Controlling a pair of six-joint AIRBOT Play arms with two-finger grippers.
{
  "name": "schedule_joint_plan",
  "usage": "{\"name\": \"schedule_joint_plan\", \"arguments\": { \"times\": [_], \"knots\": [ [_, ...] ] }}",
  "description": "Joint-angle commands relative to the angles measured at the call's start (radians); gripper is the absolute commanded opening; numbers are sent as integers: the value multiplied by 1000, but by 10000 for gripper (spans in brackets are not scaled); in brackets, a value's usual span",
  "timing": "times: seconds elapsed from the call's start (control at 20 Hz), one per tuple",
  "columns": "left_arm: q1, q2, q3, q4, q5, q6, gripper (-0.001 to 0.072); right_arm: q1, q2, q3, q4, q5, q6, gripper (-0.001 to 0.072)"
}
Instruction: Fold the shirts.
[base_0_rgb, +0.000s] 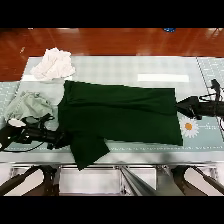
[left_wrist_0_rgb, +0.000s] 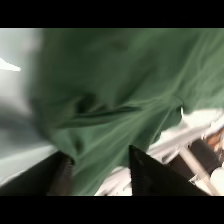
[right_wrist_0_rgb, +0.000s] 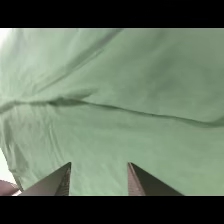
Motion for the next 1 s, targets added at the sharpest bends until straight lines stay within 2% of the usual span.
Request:
{"name": "schedule_joint_plan", "arguments": {
  "times": [0.0, 0.05, 0.1, 0.25, 0.4, 0.7, 0.95],
  "knots": [
    [-74, -50, -1, -47, 144, 25, 80, -100, 12, 2, -10, 66, 19, 413],
    [-74, -50, 0, -71, 151, 41, 24, -139, 30, 0, -56, 63, 37, 413],
    [-74, -50, 0, -90, 150, 78, 25, -177, 51, -5, -132, 40, 79, 413],
    [-74, -50, 0, -90, 148, 96, 25, -240, 59, -56, -407, 22, 216, 413],
    [-74, -50, 0, -90, 146, 95, 24, -240, 3, -145, -534, 35, 247, 413],
    [-74, -50, 0, -90, 146, 96, 24, -240, -45, -156, -642, 79, 277, 413],
    [-74, -50, 0, -90, 151, 95, 25, -158, -107, -156, -552, 65, 238, 413]
  ]
}}
